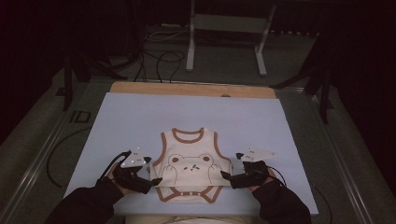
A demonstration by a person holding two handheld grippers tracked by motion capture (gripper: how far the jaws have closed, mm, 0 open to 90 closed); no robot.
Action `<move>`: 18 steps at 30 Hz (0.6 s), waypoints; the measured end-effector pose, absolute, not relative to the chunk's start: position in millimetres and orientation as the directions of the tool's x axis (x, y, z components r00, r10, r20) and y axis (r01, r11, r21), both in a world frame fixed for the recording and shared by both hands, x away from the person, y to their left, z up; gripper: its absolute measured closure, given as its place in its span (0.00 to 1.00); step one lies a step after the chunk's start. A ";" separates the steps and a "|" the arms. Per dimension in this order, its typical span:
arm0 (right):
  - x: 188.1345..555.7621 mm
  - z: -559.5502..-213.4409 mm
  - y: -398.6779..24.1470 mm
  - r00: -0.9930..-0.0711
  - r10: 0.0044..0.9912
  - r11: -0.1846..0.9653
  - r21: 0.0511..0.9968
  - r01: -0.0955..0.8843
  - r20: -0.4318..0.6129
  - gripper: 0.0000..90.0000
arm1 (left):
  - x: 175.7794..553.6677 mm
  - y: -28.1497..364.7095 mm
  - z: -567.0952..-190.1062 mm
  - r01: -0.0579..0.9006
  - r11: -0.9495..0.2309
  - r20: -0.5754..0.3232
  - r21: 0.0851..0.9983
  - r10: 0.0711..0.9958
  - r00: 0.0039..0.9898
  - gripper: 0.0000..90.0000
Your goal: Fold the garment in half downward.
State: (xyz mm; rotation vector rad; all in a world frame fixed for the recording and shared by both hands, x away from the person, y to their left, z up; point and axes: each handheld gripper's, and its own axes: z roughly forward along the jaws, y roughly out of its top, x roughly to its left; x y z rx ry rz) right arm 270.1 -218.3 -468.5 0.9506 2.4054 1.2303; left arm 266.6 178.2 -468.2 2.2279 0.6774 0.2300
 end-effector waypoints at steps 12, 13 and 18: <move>292.4 -447.3 -208.6 -0.756 0.654 0.420 0.832 0.362 -0.001 0.10 | 286.8 181.3 -449.8 0.371 -0.514 -0.064 0.773 0.519 0.852 0.02; 294.3 -445.8 -207.5 -0.757 0.654 0.417 0.836 0.357 -0.003 0.10 | 288.5 181.1 -448.8 0.371 -0.508 -0.066 0.777 0.520 0.851 0.02; 304.0 -439.4 -202.5 -0.761 0.648 0.423 0.839 0.342 -0.016 0.10 | 297.8 178.6 -446.2 0.363 -0.507 -0.063 0.781 0.514 0.855 0.02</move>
